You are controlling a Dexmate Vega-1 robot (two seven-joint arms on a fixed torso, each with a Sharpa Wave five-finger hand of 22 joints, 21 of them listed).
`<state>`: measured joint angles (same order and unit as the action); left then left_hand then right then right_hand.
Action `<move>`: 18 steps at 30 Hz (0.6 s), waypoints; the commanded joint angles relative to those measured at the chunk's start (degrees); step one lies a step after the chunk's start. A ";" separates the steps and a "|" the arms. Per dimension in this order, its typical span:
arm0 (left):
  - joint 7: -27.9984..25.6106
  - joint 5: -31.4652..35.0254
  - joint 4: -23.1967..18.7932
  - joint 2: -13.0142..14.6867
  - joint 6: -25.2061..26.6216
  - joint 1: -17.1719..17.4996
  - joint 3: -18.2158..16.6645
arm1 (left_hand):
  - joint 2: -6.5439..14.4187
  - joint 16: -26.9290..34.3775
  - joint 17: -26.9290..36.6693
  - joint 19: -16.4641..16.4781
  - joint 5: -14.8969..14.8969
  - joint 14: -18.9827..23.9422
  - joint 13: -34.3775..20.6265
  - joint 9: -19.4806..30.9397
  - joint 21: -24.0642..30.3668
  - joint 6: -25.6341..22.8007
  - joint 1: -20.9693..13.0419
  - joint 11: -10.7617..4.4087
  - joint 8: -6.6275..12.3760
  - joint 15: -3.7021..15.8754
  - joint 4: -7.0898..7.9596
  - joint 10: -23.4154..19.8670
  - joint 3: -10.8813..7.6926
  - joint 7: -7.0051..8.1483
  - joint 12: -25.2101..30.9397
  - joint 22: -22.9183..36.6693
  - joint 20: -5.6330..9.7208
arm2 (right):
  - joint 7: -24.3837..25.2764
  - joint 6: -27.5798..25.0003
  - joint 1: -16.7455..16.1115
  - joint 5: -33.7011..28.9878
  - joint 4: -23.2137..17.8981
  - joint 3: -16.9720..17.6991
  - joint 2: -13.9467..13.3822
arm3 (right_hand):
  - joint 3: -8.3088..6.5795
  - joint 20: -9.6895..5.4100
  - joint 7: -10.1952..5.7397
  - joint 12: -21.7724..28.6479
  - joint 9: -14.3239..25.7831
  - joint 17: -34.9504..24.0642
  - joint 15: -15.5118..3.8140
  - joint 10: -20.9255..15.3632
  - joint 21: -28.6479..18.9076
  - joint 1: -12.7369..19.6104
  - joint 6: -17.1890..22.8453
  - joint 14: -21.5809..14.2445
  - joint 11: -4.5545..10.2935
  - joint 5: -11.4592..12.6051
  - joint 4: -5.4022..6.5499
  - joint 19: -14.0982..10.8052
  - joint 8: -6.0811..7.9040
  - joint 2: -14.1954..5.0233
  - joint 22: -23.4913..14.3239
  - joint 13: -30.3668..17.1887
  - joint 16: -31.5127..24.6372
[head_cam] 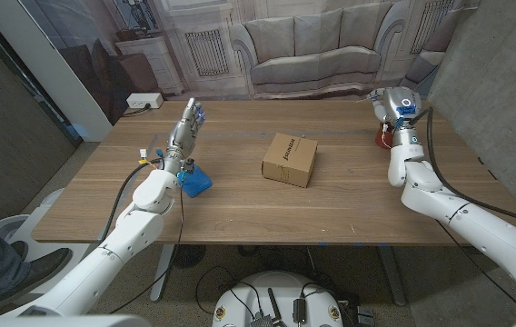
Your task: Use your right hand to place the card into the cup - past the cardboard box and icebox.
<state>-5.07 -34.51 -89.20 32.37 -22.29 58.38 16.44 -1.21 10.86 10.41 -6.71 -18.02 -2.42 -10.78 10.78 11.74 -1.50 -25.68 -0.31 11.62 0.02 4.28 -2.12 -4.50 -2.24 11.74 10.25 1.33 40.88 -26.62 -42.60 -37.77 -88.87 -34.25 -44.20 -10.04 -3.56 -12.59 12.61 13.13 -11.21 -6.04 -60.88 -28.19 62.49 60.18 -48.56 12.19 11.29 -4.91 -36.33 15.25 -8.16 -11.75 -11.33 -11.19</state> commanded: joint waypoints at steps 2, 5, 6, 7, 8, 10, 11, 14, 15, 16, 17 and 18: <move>-0.01 -0.15 0.82 -0.38 -1.03 -0.08 -0.41 | -0.03 0.08 0.14 -0.21 0.08 -0.20 -0.29 0.09 -0.18 -0.27 -0.51 -0.04 0.04 0.15 0.20 -0.30 0.40 -0.13 0.29 0.20 0.17 | -0.97 -3.25 0.60 1.50 1.27 0.11 -0.33 | 0.04 -7.63 -0.17 0.12 0.19 -0.12 -6.68 -0.58 -0.26 0.64 0.64 -0.51 0.03 0.15 -0.15 0.26 0.17 -0.18 0.04 -0.22 -0.11; -0.01 -0.34 0.86 -0.44 -1.01 -0.02 -0.47 | 0.00 0.08 0.14 -0.20 0.08 -0.18 -0.29 0.09 -0.17 -0.30 -0.53 -0.06 0.04 0.17 0.19 -0.32 0.42 -0.12 0.29 0.20 0.18 | -1.42 -3.96 0.92 1.82 1.66 -0.08 -0.28 | 0.08 -7.62 -0.16 0.14 0.13 -0.12 -6.68 -0.61 -0.32 0.68 0.65 -0.53 0.03 0.12 -0.09 0.26 0.09 -0.22 0.05 -0.24 -0.11; 0.08 -0.44 0.91 -0.47 -1.02 -0.03 -0.47 | 0.00 0.07 0.14 -0.20 0.08 -0.20 -0.29 0.09 -0.17 -0.30 -0.54 -0.07 0.04 0.18 0.19 -0.33 0.42 -0.17 0.29 0.20 0.17 | -1.57 -4.23 1.06 1.84 1.82 -0.21 -0.27 | 0.10 -7.62 -0.16 0.17 0.17 -0.12 -6.67 -0.61 -0.31 0.68 0.67 -0.51 0.03 0.11 -0.08 0.30 0.11 -0.19 0.05 -0.29 -0.10; 0.13 -0.48 0.94 -0.48 -1.01 -0.04 -0.46 | 0.01 0.08 0.14 -0.19 0.09 -0.19 -0.29 0.09 -0.17 -0.31 -0.55 -0.06 0.04 0.18 0.19 -0.33 0.43 -0.19 0.29 0.20 0.17 | -1.85 -4.45 1.16 1.83 1.84 -0.36 -0.38 | 0.11 -7.63 -0.16 0.13 0.18 -0.12 -6.66 -0.57 -0.32 0.67 0.67 -0.48 0.03 0.10 -0.06 0.32 0.10 -0.22 0.05 -0.24 -0.09; 0.13 -0.46 0.99 -0.50 -0.98 -0.07 -0.42 | 0.01 0.07 0.14 -0.19 0.09 -0.19 -0.29 0.09 -0.17 -0.31 -0.55 -0.09 0.04 0.18 0.19 -0.34 0.43 -0.20 0.30 0.20 0.17 | -1.86 -4.49 1.31 1.94 2.14 -0.46 -0.32 | 0.08 -7.63 -0.16 0.15 0.16 -0.12 -6.68 -0.60 -0.37 0.76 0.68 -0.51 0.03 0.10 -0.11 0.25 0.09 -0.21 0.05 -0.24 -0.11; 0.25 -0.52 1.16 -0.57 -0.87 -0.24 -0.32 | 0.03 0.07 0.14 -0.18 0.09 -0.18 -0.29 0.09 -0.16 -0.34 -0.58 -0.08 0.04 0.18 0.19 -0.35 0.45 -0.23 0.29 0.20 0.15 | -2.01 -4.89 1.59 1.97 2.59 -0.77 -0.24 | 0.10 -7.62 -0.16 0.16 0.15 -0.12 -6.68 -0.59 -0.36 0.76 0.67 -0.51 0.04 0.10 -0.08 0.32 0.05 -0.21 0.06 -0.26 -0.11; 0.30 -0.53 1.25 -0.60 -0.79 -0.35 -0.26 | 0.04 0.07 0.14 -0.18 0.09 -0.19 -0.29 0.09 -0.16 -0.38 -0.59 -0.07 0.05 0.18 0.18 -0.36 0.46 -0.19 0.30 0.20 0.16 | -2.13 -4.97 1.71 2.03 2.81 -0.91 -0.25 | 0.13 -7.62 -0.16 0.13 0.22 -0.12 -6.68 -0.54 -0.36 0.73 0.70 -0.50 0.03 0.09 -0.04 0.38 0.09 -0.21 0.06 -0.24 -0.11; 0.43 -0.50 1.52 -0.71 -0.69 -0.67 -0.08 | 0.06 0.05 0.14 -0.20 0.10 -0.23 -0.29 0.09 -0.17 -0.38 -0.62 -0.03 0.05 0.09 0.18 -0.37 0.48 -0.21 0.29 0.20 0.17 | -2.58 -5.64 1.98 2.13 3.16 -1.29 -0.27 | 0.15 -7.62 -0.16 0.13 0.26 -0.12 -6.68 -0.52 -0.38 0.74 0.69 -0.48 0.03 0.08 0.02 0.44 0.07 -0.24 0.06 -0.23 -0.11; 0.51 -0.51 1.59 -0.74 -0.67 -0.76 -0.02 | 0.07 0.04 0.14 -0.19 0.10 -0.24 -0.29 0.09 -0.17 -0.37 -0.63 -0.09 0.04 0.11 0.18 -0.38 0.49 -0.19 0.30 0.20 0.16 | -2.71 -6.04 2.08 2.01 3.25 -1.49 -0.27 | 0.16 -7.62 -0.16 0.15 0.27 -0.12 -6.68 -0.53 -0.38 0.77 0.69 -0.47 0.03 0.07 0.01 0.46 0.07 -0.23 0.06 -0.26 -0.10; 0.56 -0.47 1.68 -0.77 -0.67 -0.85 0.05 | 0.08 0.06 0.14 -0.20 0.10 -0.18 -0.29 0.09 -0.17 -0.36 -0.63 -0.08 0.03 0.13 0.18 -0.39 0.49 -0.16 0.30 0.20 0.16 | -2.91 -6.35 2.15 1.98 3.26 -1.63 -0.32 | 0.16 -7.62 -0.16 0.18 0.24 -0.12 -6.69 -0.55 -0.41 0.81 0.68 -0.48 0.02 0.08 -0.02 0.42 0.05 -0.20 0.07 -0.29 -0.11; 0.60 -0.51 1.74 -0.81 -0.61 -0.93 0.09 | 0.08 0.06 0.14 -0.19 0.10 -0.18 -0.29 0.09 -0.16 -0.35 -0.64 -0.07 0.03 0.15 0.18 -0.39 0.50 -0.11 0.30 0.20 0.16 | -3.03 -6.76 2.22 1.95 3.32 -1.74 -0.29 | 0.15 -7.62 -0.16 0.20 0.22 -0.13 -6.69 -0.56 -0.41 0.82 0.68 -0.50 0.02 0.09 -0.01 0.41 0.04 -0.21 0.08 -0.31 -0.12; 0.60 -0.54 1.82 -0.87 -0.56 -1.01 0.14 | 0.09 0.05 0.14 -0.20 0.10 -0.20 -0.29 0.09 -0.17 -0.33 -0.65 -0.08 0.02 0.14 0.18 -0.38 0.51 -0.13 0.29 0.20 0.16 | -3.22 -6.90 2.26 1.99 3.32 -1.85 -0.41 | 0.18 -7.61 -0.16 0.20 0.31 -0.12 -6.69 -0.51 -0.40 0.79 0.70 -0.47 0.02 0.08 0.02 0.50 0.08 -0.20 0.07 -0.33 -0.11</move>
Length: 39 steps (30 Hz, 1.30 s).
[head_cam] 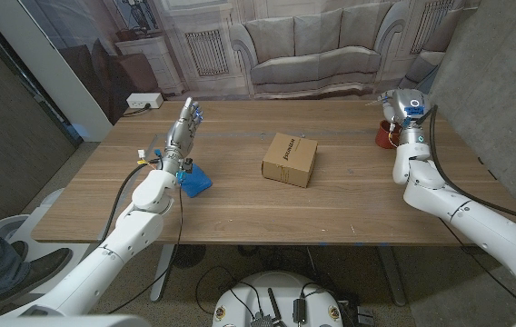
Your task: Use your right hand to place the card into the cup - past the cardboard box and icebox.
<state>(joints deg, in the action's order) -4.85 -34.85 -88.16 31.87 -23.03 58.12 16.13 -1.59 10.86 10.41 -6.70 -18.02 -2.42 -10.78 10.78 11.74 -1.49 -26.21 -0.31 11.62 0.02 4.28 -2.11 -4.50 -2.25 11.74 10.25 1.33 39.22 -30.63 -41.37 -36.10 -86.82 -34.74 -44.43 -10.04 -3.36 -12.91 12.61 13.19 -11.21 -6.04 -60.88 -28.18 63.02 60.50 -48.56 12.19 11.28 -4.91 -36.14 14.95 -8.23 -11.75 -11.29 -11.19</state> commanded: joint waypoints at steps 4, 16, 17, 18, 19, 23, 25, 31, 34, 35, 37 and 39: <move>0.96 -0.44 1.33 -0.44 0.46 -1.29 0.71 | 0.51 0.07 0.14 -0.20 0.12 -0.14 -0.29 0.09 -0.17 -0.38 -0.15 -0.06 0.02 0.22 0.17 -0.39 0.54 -0.15 0.29 0.20 0.16 | -2.12 -4.50 1.08 0.54 1.23 -1.47 -0.27 | 0.19 -7.81 0.16 0.21 0.13 -0.13 -6.69 -0.51 -0.43 0.29 0.14 -0.47 0.03 0.10 0.05 0.30 0.19 -0.15 0.09 -0.37 -0.11; 1.45 -0.40 1.76 -0.38 1.04 -2.18 1.19 | 0.57 0.05 0.14 -0.21 0.14 -0.17 -0.29 0.09 -0.17 -0.42 -0.21 0.03 0.01 0.21 0.17 -0.41 0.61 -0.21 0.28 0.20 0.15 | -4.54 -8.90 0.98 1.46 0.54 -1.81 -1.10 | 0.23 -7.79 0.16 0.20 0.31 -0.12 -6.71 -0.47 -0.42 0.29 0.08 -0.51 0.01 0.08 0.17 0.43 0.26 -0.17 0.13 -0.34 -0.12; 1.43 -0.42 1.69 -0.34 1.17 -2.17 1.21 | 0.58 0.04 0.14 -0.22 0.14 -0.17 -0.29 0.09 -0.17 -0.39 -0.22 0.03 0.00 0.19 0.17 -0.41 0.62 -0.22 0.28 0.20 0.14 | -4.77 -9.03 1.02 1.52 0.50 -1.91 -1.25 | 0.24 -7.79 0.16 0.21 0.31 -0.12 -6.69 -0.48 -0.43 0.27 0.08 -0.52 0.01 0.08 0.18 0.42 0.25 -0.17 0.13 -0.35 -0.13; 1.47 -0.48 1.65 -0.30 1.27 -2.18 1.23 | 0.58 0.04 0.14 -0.22 0.14 -0.16 -0.29 0.09 -0.17 -0.40 -0.22 0.08 0.00 0.18 0.16 -0.38 0.62 -0.18 0.27 0.20 0.14 | -4.91 -9.36 1.09 1.57 0.54 -1.97 -1.22 | 0.25 -7.79 0.15 0.24 0.30 -0.12 -6.69 -0.50 -0.43 0.25 0.05 -0.52 0.02 0.08 0.20 0.43 0.23 -0.15 0.13 -0.39 -0.12; 1.47 -0.43 1.63 -0.28 1.31 -2.21 1.26 | 0.59 0.04 0.14 -0.22 0.15 -0.18 -0.29 0.09 -0.17 -0.40 -0.23 0.08 0.00 0.16 0.16 -0.38 0.63 -0.18 0.27 0.20 0.14 | -5.10 -9.64 1.16 1.63 0.51 -2.04 -1.24 | 0.24 -7.79 0.15 0.23 0.27 -0.12 -6.70 -0.47 -0.43 0.28 0.04 -0.54 0.01 0.09 0.19 0.42 0.21 -0.17 0.13 -0.38 -0.13; 1.49 -0.32 1.52 -0.26 1.39 -2.33 1.39 | 0.60 0.04 0.14 -0.23 0.15 -0.16 -0.29 0.09 -0.17 -0.38 -0.25 -0.02 -0.01 0.15 0.16 -0.37 0.65 -0.15 0.26 0.20 0.13 | -6.02 -10.49 1.66 1.73 0.76 -2.61 -1.31 | 0.23 -7.80 0.15 0.19 0.28 -0.13 -6.67 -0.47 -0.41 0.24 0.05 -0.55 0.01 0.06 0.26 0.47 0.21 -0.20 0.14 -0.33 -0.13; 1.49 -0.24 1.40 -0.17 1.45 -2.34 1.42 | 0.61 0.04 0.14 -0.24 0.16 -0.15 -0.29 0.09 -0.18 -0.40 -0.26 0.01 -0.01 0.15 0.16 -0.37 0.66 -0.19 0.26 0.20 0.13 | -6.24 -10.85 1.83 2.07 0.98 -2.65 -1.15 | 0.18 -7.79 0.15 0.14 0.27 -0.13 -6.72 -0.39 -0.41 0.36 0.01 -0.57 0.02 0.07 0.20 0.47 0.19 -0.20 0.14 -0.29 -0.13; 1.01 -0.08 0.57 0.15 1.66 -1.89 1.25 | 0.63 0.01 0.14 -0.27 0.17 -0.22 -0.29 0.09 -0.19 -0.37 -0.31 0.01 -0.04 0.10 0.15 -0.36 0.71 -0.20 0.24 0.20 0.11 | -7.07 -12.12 2.39 2.53 1.55 -3.08 -1.19 | 0.17 -7.76 0.15 0.18 0.32 -0.12 -6.68 -0.43 -0.38 0.30 0.03 -0.64 0.03 0.05 0.26 0.48 0.24 -0.19 0.18 -0.32 -0.13; 0.88 -0.08 0.11 0.39 1.80 -1.57 1.14 | 0.64 0.00 0.14 -0.26 0.17 -0.24 -0.29 0.09 -0.18 -0.39 -0.32 0.01 -0.03 0.08 0.15 -0.39 0.73 -0.16 0.25 0.20 0.16 | -7.59 -12.68 2.64 2.82 1.75 -3.27 -1.30 | 0.17 -7.76 0.13 0.18 0.28 -0.12 -6.67 -0.39 -0.30 0.28 -0.08 -0.64 0.02 0.05 0.29 0.62 0.18 -0.16 0.18 -0.35 -0.12; 0.88 -0.12 -0.03 0.47 1.86 -1.45 1.11 | 0.65 -0.01 0.14 -0.27 0.17 -0.27 -0.29 0.09 -0.18 -0.40 -0.33 0.03 -0.03 0.10 0.15 -0.39 0.74 -0.12 0.25 0.20 0.14 | -7.84 -12.88 2.76 2.89 1.80 -3.39 -1.34 | 0.13 -7.75 0.14 0.18 0.21 -0.13 -6.68 -0.40 -0.32 0.31 -0.11 -0.67 0.03 0.06 0.28 0.54 0.14 -0.20 0.19 -0.33 -0.13; 0.70 -0.08 -0.28 0.58 1.93 -1.22 1.03 | 0.66 0.00 0.14 -0.36 0.18 -0.25 -0.29 0.09 -0.22 -0.36 -0.34 -0.07 -0.05 0.09 0.14 -0.37 0.76 -0.19 0.24 0.20 0.06 | -8.29 -13.38 3.08 2.93 2.05 -3.73 -1.28 | 0.14 -7.75 0.14 0.14 0.24 -0.13 -6.65 -0.41 -0.27 0.22 -0.03 -0.70 0.03 0.04 0.36 0.59 0.20 -0.22 0.19 -0.28 -0.14; 0.63 -0.16 -0.42 0.65 1.96 -1.00 0.95 | 0.67 0.00 0.14 -0.43 0.18 -0.25 -0.29 0.09 -0.24 -0.35 -0.35 -0.08 -0.06 0.08 0.14 -0.33 0.78 -0.17 0.22 0.20 0.02 | -8.87 -13.67 3.39 3.06 2.21 -4.06 -1.31 | 0.13 -7.76 0.14 0.22 0.27 -0.13 -6.69 -0.47 -0.25 0.21 -0.04 -0.74 0.03 0.03 0.37 0.61 0.23 -0.19 0.20 -0.36 -0.14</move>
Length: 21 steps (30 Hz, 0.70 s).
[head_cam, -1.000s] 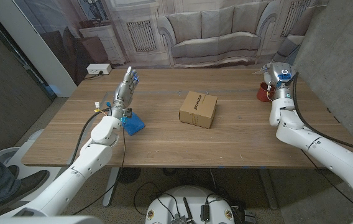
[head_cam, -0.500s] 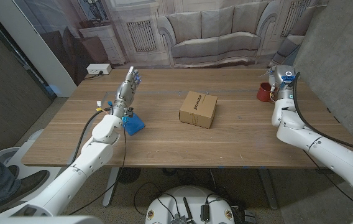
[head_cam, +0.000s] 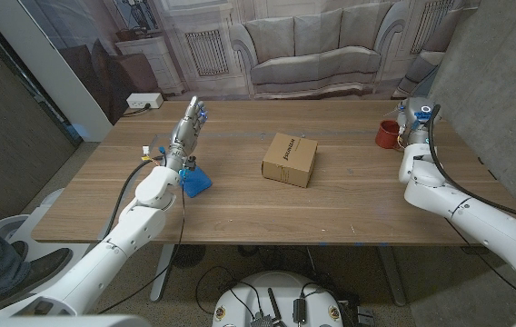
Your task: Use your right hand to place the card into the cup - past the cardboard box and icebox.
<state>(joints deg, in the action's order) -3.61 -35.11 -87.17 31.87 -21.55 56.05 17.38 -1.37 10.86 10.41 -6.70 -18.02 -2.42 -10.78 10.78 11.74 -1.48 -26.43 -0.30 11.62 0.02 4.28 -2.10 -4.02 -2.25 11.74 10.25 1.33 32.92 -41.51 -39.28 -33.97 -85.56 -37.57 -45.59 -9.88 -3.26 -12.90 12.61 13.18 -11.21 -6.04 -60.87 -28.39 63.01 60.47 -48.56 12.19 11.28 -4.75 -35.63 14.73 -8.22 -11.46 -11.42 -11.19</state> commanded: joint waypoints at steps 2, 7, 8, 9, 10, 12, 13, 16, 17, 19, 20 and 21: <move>-0.73 0.10 -1.51 0.72 0.51 1.29 -0.36 | 0.46 -0.02 0.14 -0.45 0.19 -0.30 -0.29 0.09 -0.25 -0.28 -0.15 -0.09 -0.09 0.05 0.14 -0.28 0.32 -0.09 0.20 0.20 -0.04 | -3.19 -3.33 1.76 0.83 1.27 -1.76 -0.04 | -0.05 -7.85 0.13 0.17 0.31 -0.13 -6.70 -0.43 -0.03 0.24 -0.01 -0.76 0.03 0.03 0.20 0.08 0.48 -0.20 -0.09 -0.19 -0.14; -0.61 -0.16 -1.48 0.80 0.46 1.72 -0.46 | 0.49 -0.03 0.14 -0.44 0.21 -0.33 -0.29 0.09 -0.24 -0.29 -0.19 -0.08 -0.09 0.10 0.13 -0.17 0.37 -0.15 0.15 0.20 0.01 | -4.00 -3.79 2.42 0.89 1.58 -2.59 0.02 | -0.05 -7.85 0.12 0.21 0.33 -0.12 -6.65 -0.36 0.02 0.08 -0.07 -0.80 0.03 0.03 0.28 0.04 0.50 -0.16 -0.08 -0.28 -0.12; -0.52 -0.23 -1.43 0.79 0.39 1.78 -0.48 | 0.49 -0.05 0.14 -0.45 0.21 -0.36 -0.29 0.09 -0.24 -0.30 -0.20 -0.12 -0.09 0.11 0.13 -0.15 0.38 -0.14 0.14 0.20 -0.04 | -4.19 -3.86 2.56 0.87 1.61 -2.77 0.02 | -0.05 -7.84 0.12 0.20 0.34 -0.12 -6.67 -0.34 0.04 0.07 -0.14 -0.80 0.03 0.03 0.29 0.04 0.49 -0.15 -0.07 -0.28 -0.12; -0.53 -0.26 -1.41 0.77 0.34 1.85 -0.50 | 0.49 -0.05 0.14 -0.47 0.22 -0.38 -0.29 0.09 -0.25 -0.27 -0.20 -0.08 -0.11 0.14 0.13 -0.16 0.39 -0.13 0.14 0.20 -0.04 | -4.37 -3.96 2.68 0.87 1.63 -2.93 0.02 | -0.06 -7.84 0.12 0.16 0.31 -0.12 -6.67 -0.30 0.05 0.06 -0.17 -0.80 0.03 0.04 0.30 0.04 0.46 -0.17 -0.07 -0.24 -0.12; -0.54 -0.29 -1.42 0.78 0.31 1.93 -0.53 | 0.50 -0.05 0.14 -0.49 0.22 -0.37 -0.29 0.09 -0.26 -0.27 -0.21 -0.09 -0.11 0.12 0.13 -0.13 0.39 -0.15 0.13 0.20 -0.05 | -4.48 -4.09 2.80 0.85 1.71 -3.07 0.07 | -0.05 -7.86 0.11 0.22 0.28 -0.12 -6.63 -0.34 0.07 0.00 -0.18 -0.85 0.03 0.03 0.33 0.06 0.45 -0.16 -0.07 -0.30 -0.14; -0.57 -0.34 -1.45 0.77 0.23 2.09 -0.59 | 0.50 -0.06 0.14 -0.51 0.22 -0.41 -0.29 0.09 -0.26 -0.30 -0.22 -0.06 -0.10 0.12 0.13 -0.13 0.41 -0.16 0.13 0.20 -0.12 | -4.66 -4.29 3.04 0.81 1.90 -3.37 0.17 | -0.10 -7.86 0.10 0.22 0.33 -0.12 -6.64 -0.34 0.12 0.02 -0.15 -0.87 0.03 0.03 0.31 0.08 0.52 -0.17 -0.07 -0.30 -0.14; -0.61 -0.32 -1.45 0.77 0.17 2.15 -0.61 | 0.51 -0.08 0.14 -0.52 0.23 -0.44 -0.29 0.09 -0.26 -0.29 -0.22 -0.05 -0.10 0.12 0.13 -0.09 0.42 -0.17 0.11 0.20 -0.09 | -4.81 -4.25 3.10 0.86 1.91 -3.48 0.12 | -0.10 -7.86 0.10 0.17 0.28 -0.12 -6.62 -0.29 0.15 0.00 -0.16 -0.85 0.04 0.02 0.33 0.11 0.49 -0.17 -0.07 -0.24 -0.12; -0.76 -0.30 -1.67 0.86 0.17 2.42 -0.71 | 0.52 -0.08 0.14 -0.53 0.24 -0.48 -0.29 0.09 -0.26 -0.26 -0.24 -0.03 -0.12 0.14 0.13 -0.08 0.45 -0.14 0.11 0.21 -0.10 | -4.90 -4.40 3.25 0.98 2.07 -3.68 0.18 | -0.16 -7.86 0.11 0.25 0.49 -0.14 -6.66 -0.30 0.20 -0.01 -0.11 -0.90 0.03 0.02 0.32 0.09 0.68 -0.16 -0.07 -0.33 -0.15; -0.77 -0.27 -1.74 0.93 0.19 2.49 -0.73 | 0.52 -0.09 0.14 -0.54 0.24 -0.48 -0.29 0.09 -0.26 -0.25 -0.24 -0.01 -0.12 0.14 0.13 -0.09 0.45 -0.16 0.11 0.21 -0.10 | -5.03 -4.39 3.27 1.02 2.03 -3.76 0.10 | -0.16 -7.86 0.11 0.28 0.52 -0.15 -6.64 -0.27 0.23 -0.04 -0.30 -0.91 0.03 0.01 0.33 0.12 0.65 -0.15 -0.07 -0.40 -0.15; -0.87 -0.25 -1.86 0.97 0.12 2.64 -0.81 | 0.53 -0.08 0.14 -0.53 0.24 -0.47 -0.29 0.09 -0.26 -0.26 -0.25 -0.06 -0.12 0.13 0.13 -0.05 0.47 -0.18 0.10 0.21 -0.12 | -5.35 -4.51 3.38 1.03 1.95 -3.95 0.01 | -0.22 -7.85 0.08 0.27 0.69 -0.19 -6.62 0.11 0.28 -0.03 -0.68 -0.97 0.04 0.01 0.31 0.16 0.66 -0.14 -0.09 -0.57 -0.17; -0.96 -0.24 -1.93 0.98 0.12 2.72 -0.86 | 0.54 -0.08 0.14 -0.56 0.25 -0.48 -0.29 0.09 -0.27 -0.25 -0.26 -0.08 -0.12 0.11 0.13 -0.05 0.47 -0.18 0.10 0.21 -0.15 | -5.36 -4.56 3.41 1.02 1.96 -4.02 0.02 | -0.23 -7.85 0.07 0.22 0.78 -0.20 -6.59 0.39 0.29 -0.11 -0.86 -0.96 0.05 -0.01 0.36 0.15 0.68 -0.16 -0.10 -0.59 -0.16; -1.03 -0.26 -2.02 1.00 0.12 2.82 -0.91 | 0.54 -0.08 0.14 -0.58 0.25 -0.48 -0.29 0.09 -0.27 -0.24 -0.26 -0.13 -0.13 0.14 0.13 -0.04 0.48 -0.15 0.09 0.21 -0.15 | -5.36 -4.54 3.45 0.98 1.95 -4.12 0.00 | -0.27 -7.86 0.04 0.32 0.96 -0.23 -6.57 1.14 0.38 -0.23 -1.45 -0.85 0.06 -0.02 0.45 0.22 0.65 -0.19 -0.10 -0.97 -0.14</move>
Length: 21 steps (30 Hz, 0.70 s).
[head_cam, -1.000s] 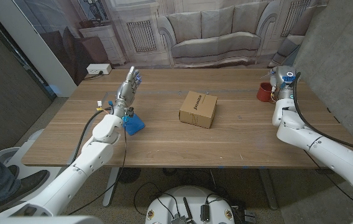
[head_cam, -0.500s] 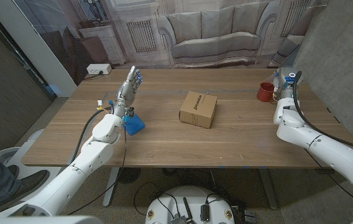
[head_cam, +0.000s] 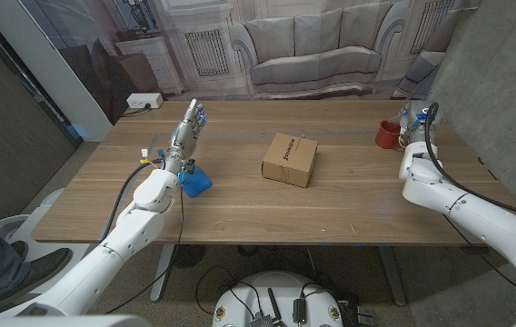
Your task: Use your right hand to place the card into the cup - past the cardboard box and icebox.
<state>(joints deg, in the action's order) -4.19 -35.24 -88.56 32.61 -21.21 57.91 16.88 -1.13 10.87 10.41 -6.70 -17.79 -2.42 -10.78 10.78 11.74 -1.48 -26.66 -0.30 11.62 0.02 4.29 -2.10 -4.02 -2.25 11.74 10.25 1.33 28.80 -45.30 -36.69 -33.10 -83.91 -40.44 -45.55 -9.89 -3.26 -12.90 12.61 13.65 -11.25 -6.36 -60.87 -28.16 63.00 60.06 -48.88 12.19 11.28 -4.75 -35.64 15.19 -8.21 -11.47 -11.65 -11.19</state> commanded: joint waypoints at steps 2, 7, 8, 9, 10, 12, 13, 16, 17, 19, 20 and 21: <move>-0.48 -0.16 -0.72 0.29 -0.28 1.10 -0.47 | 0.32 -0.07 0.14 -0.59 0.03 -0.47 -0.29 0.09 -0.27 -0.24 -0.04 -0.10 -0.13 0.11 0.12 -0.04 0.51 -0.14 0.10 0.21 -0.16 | -1.41 -0.87 0.96 0.09 0.29 -1.42 -0.03 | -0.33 -7.85 0.04 0.20 0.73 -0.21 -6.22 1.95 0.26 -0.28 -1.60 -0.50 0.08 -0.02 0.45 0.31 0.29 -0.14 -0.08 -0.74 -0.14; -0.55 -0.27 -0.78 0.25 -0.42 1.51 -0.56 | 0.34 -0.09 0.14 -0.62 0.04 -0.51 -0.29 0.10 -0.27 -0.24 -0.07 -0.09 -0.14 0.10 0.12 0.02 0.55 -0.12 0.07 0.21 -0.28 | -1.94 -1.04 1.30 -0.08 0.35 -1.92 -0.03 | -0.28 -7.89 0.00 0.31 1.05 -0.24 -6.05 3.72 0.65 -0.82 -3.47 0.14 0.15 0.03 0.69 0.61 0.21 -0.04 -0.04 -1.03 -0.07; -0.57 -0.26 -0.81 0.27 -0.43 1.57 -0.58 | 0.35 -0.09 0.14 -0.62 0.05 -0.52 -0.29 0.10 -0.27 -0.25 -0.07 -0.11 -0.13 0.06 0.12 0.02 0.56 -0.11 0.07 0.22 -0.29 | -2.09 -1.19 1.38 -0.07 0.39 -1.98 0.03 | -0.28 -7.88 0.00 0.33 1.14 -0.23 -6.07 3.92 0.72 -0.84 -3.69 0.24 0.16 0.05 0.70 0.66 0.24 -0.02 -0.04 -1.05 -0.05; -0.61 -0.23 -0.88 0.31 -0.41 1.64 -0.60 | 0.35 -0.10 0.14 -0.62 0.05 -0.55 -0.29 0.10 -0.27 -0.26 -0.08 -0.12 -0.13 0.09 0.12 0.03 0.57 -0.11 0.07 0.22 -0.30 | -2.35 -1.30 1.48 -0.07 0.39 -2.09 0.03 | -0.35 -7.76 0.00 0.30 1.13 -0.21 -6.08 4.43 0.95 -0.79 -4.36 0.54 0.15 0.08 0.63 1.04 0.09 -0.01 -0.03 -1.06 0.01; -0.62 -0.22 -0.89 0.31 -0.40 1.64 -0.60 | 0.36 -0.10 0.14 -0.60 0.05 -0.56 -0.29 0.10 -0.26 -0.23 -0.08 -0.07 -0.14 0.04 0.12 0.02 0.58 -0.11 0.07 0.22 -0.30 | -2.36 -1.32 1.49 -0.06 0.38 -2.11 0.02 | -0.34 -7.74 0.00 0.16 1.15 -0.23 -6.05 5.09 1.08 -0.91 -4.74 0.73 0.16 0.10 0.68 1.15 0.03 0.02 -0.01 -1.01 0.02; -0.64 -0.22 -0.96 0.34 -0.50 1.77 -0.67 | 0.37 -0.10 0.14 -0.59 0.06 -0.56 -0.29 0.10 -0.25 -0.24 -0.10 -0.09 -0.14 0.05 0.12 -0.01 0.60 -0.14 0.09 0.22 -0.31 | -3.17 -1.58 1.79 -0.27 0.46 -2.61 -0.04 | -0.30 -7.60 -0.01 0.11 1.27 -0.35 -6.00 6.20 1.42 -1.13 -5.43 1.12 0.15 0.15 0.74 1.52 -0.03 0.11 0.02 -1.04 -0.02; -0.64 -0.19 -0.99 0.38 -0.52 1.81 -0.69 | 0.38 -0.10 0.14 -0.59 0.06 -0.57 -0.29 0.10 -0.25 -0.24 -0.10 -0.11 -0.14 0.07 0.12 0.00 0.61 -0.08 0.09 0.22 -0.32 | -3.36 -1.80 1.89 -0.32 0.53 -2.74 0.04 | -0.25 -7.56 -0.03 0.00 1.20 -0.41 -5.95 6.77 1.54 -1.22 -6.04 1.29 0.17 0.17 0.77 1.69 -0.27 0.17 0.01 -0.99 -0.03; -0.70 -0.24 -1.12 0.43 -0.54 1.95 -0.80 | 0.39 -0.09 0.14 -0.59 0.07 -0.55 -0.29 0.10 -0.25 -0.29 -0.12 -0.15 -0.12 0.06 0.12 0.02 0.63 -0.12 0.08 0.22 -0.33 | -3.44 -1.99 1.95 -0.25 0.63 -2.80 0.16 | -0.05 -7.51 -0.02 0.02 1.47 -0.44 -5.87 7.43 1.70 -1.43 -6.59 2.05 0.15 0.20 0.77 1.88 -0.28 0.52 0.00 -1.06 0.12; -0.75 -0.26 -1.18 0.45 -0.52 2.01 -0.84 | 0.40 -0.08 0.14 -0.59 0.08 -0.53 -0.29 0.10 -0.24 -0.33 -0.12 -0.19 -0.11 0.03 0.12 0.00 0.64 -0.11 0.09 0.22 -0.33 | -3.57 -1.97 1.95 -0.20 0.56 -2.82 0.08 | 0.02 -7.36 -0.03 0.05 1.49 -0.43 -5.85 7.70 1.81 -1.52 -7.02 2.32 0.17 0.27 0.79 2.05 -0.42 0.55 0.00 -1.09 0.15; -0.81 -0.18 -1.23 0.48 -0.57 2.09 -0.88 | 0.40 -0.08 0.15 -0.60 0.08 -0.54 -0.29 0.10 -0.24 -0.30 -0.13 -0.22 -0.12 0.02 0.12 -0.02 0.66 -0.08 0.10 0.22 -0.34 | -3.81 -1.99 1.97 -0.16 0.45 -2.89 -0.04 | 0.23 -7.39 -0.02 0.06 1.60 -0.48 -5.79 8.09 1.93 -1.66 -7.43 2.62 0.17 0.31 0.75 2.17 -0.48 0.91 0.02 -1.12 0.13; -0.81 -0.18 -1.23 0.46 -0.64 2.11 -0.90 | 0.40 -0.07 0.15 -0.60 0.08 -0.53 -0.29 0.10 -0.24 -0.30 -0.13 -0.17 -0.12 0.00 0.12 0.03 0.67 -0.08 0.08 0.22 -0.34 | -3.95 -2.14 2.01 -0.22 0.38 -2.96 -0.10 | 0.30 -7.33 -0.03 0.08 1.63 -0.54 -5.80 8.23 2.00 -1.70 -7.61 2.70 0.17 0.36 0.73 2.26 -0.52 1.01 0.03 -1.15 0.08; -0.83 -0.20 -1.26 0.45 -0.64 2.15 -0.92 | 0.41 -0.07 0.15 -0.61 0.09 -0.53 -0.29 0.10 -0.25 -0.30 -0.14 -0.15 -0.12 0.00 0.12 0.02 0.68 -0.07 0.08 0.22 -0.35 | -4.15 -2.15 1.99 -0.19 0.18 -2.96 -0.25 | 0.40 -7.32 -0.03 0.10 1.62 -0.54 -5.77 8.37 2.07 -1.75 -7.85 2.90 0.18 0.39 0.70 2.35 -0.61 1.18 0.04 -1.16 0.12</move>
<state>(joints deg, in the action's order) -4.77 -35.43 -89.46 32.93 -21.59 59.48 16.27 -1.14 10.87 10.41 -7.11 -17.79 -2.42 -10.78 10.78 11.74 -1.48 -26.66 -0.30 11.62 0.02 4.34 -2.10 -3.62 -2.25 11.74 10.25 0.92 26.19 -46.64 -35.16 -33.08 -83.51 -42.64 -45.55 -9.87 -3.06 -12.91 12.62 15.06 -11.61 -5.61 -53.04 -26.45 61.23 52.70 -46.52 12.37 11.29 -3.96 -33.78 14.97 -7.71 -11.47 -12.68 -11.19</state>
